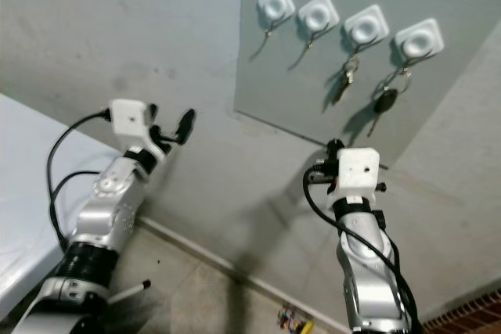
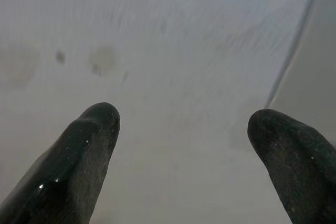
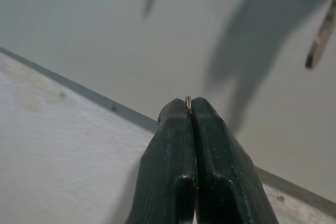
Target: Hang keys on a hook
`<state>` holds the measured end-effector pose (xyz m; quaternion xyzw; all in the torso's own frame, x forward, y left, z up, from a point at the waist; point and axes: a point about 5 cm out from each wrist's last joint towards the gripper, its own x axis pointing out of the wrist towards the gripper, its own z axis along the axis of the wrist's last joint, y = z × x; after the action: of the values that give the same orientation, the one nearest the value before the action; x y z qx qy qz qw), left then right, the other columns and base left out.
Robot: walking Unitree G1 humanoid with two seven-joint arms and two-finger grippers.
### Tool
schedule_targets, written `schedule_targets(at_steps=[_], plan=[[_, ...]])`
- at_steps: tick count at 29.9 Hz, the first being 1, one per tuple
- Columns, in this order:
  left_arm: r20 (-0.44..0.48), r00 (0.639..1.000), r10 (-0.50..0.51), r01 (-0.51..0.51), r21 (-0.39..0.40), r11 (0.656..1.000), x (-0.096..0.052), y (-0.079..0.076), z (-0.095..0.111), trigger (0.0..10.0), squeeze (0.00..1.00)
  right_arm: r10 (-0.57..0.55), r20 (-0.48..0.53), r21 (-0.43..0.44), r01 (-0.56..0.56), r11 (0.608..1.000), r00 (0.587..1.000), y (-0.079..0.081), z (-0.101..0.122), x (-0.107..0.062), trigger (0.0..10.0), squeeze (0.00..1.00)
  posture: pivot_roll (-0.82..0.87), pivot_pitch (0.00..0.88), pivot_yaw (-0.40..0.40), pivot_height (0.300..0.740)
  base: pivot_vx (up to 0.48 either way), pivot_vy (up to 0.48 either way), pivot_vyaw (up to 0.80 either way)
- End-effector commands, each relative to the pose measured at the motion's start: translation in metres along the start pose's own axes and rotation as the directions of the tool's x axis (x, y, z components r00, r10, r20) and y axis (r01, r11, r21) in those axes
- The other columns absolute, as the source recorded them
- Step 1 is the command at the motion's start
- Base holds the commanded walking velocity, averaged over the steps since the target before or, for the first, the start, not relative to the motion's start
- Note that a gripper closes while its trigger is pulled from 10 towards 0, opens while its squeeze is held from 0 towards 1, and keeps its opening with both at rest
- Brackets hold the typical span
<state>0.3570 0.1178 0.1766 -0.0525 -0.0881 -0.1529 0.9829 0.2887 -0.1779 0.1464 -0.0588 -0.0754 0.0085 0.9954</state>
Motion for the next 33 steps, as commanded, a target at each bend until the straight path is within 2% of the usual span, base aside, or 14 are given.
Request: schedule_targets(at_steps=[1,3,7,9,11,21,24,33], plan=[[0.025,0.999,-0.043,0.042,0.039,0.998,0.003,-0.006,0.01,10.0,0.0,0.038,0.042,0.004,-0.038,0.999,0.998,0.002,0.011,0.003,10.0,0.0,0.0,0.052,-0.045,0.74,0.0,0.0,0.0],[0.041,0.992,-0.123,0.119,0.083,0.989,0.003,-0.018,0.015,10.0,0.0,0.08,0.063,0.025,-0.081,0.996,0.995,0.008,0.017,0.005,10.0,0.0,0.0,0.052,-0.045,0.74,0.0,0.0,0.0],[0.085,0.981,-0.173,0.171,0.039,0.985,0.005,-0.028,0.026,10.0,0.0,0.138,0.099,0.06,-0.144,0.988,0.986,0.018,0.026,0.008,10.0,0.0,0.01,0.048,-0.047,0.74,0.0,0.0,0.0],[0.098,0.968,-0.23,0.222,0.087,0.971,0.004,-0.036,0.032,10.0,0.0,0.193,0.128,0.064,-0.202,0.977,0.973,0.03,0.033,0.011,10.0,0.0,0.01,0.048,-0.047,0.74,0.0,0.0,0.0],[0.109,0.962,-0.25,0.239,0.1,0.966,0.004,-0.039,0.035,10.0,0.0,0.21,0.145,0.065,-0.221,0.973,0.967,0.034,0.038,0.014,10.0,0.0,0.01,0.048,-0.047,0.74,0.0,0.0,0.0],[0.124,0.951,-0.282,0.27,0.108,0.957,0.003,-0.043,0.045,10.0,0.0,0.322,0.211,0.057,-0.34,0.939,0.923,0.052,0.059,0.029,10.0,0.0,0.01,0.051,-0.048,0.74,0.0,0.0,0.0],[0.124,0.954,-0.275,0.263,0.104,0.959,0.002,-0.042,0.047,10.0,0.0,0.363,0.269,0.076,-0.396,0.915,0.892,0.058,0.076,0.037,10.0,0.0,0.01,0.057,-0.05,0.74,0.0,0.0,0.0],[0.125,0.955,-0.268,0.257,0.101,0.961,0.0,-0.041,0.049,10.0,0.0,0.381,0.359,0.084,-0.436,0.896,0.852,0.063,0.103,0.055,10.0,0.0,0.02,0.071,-0.056,0.74,0.0,0.0,0.0]])
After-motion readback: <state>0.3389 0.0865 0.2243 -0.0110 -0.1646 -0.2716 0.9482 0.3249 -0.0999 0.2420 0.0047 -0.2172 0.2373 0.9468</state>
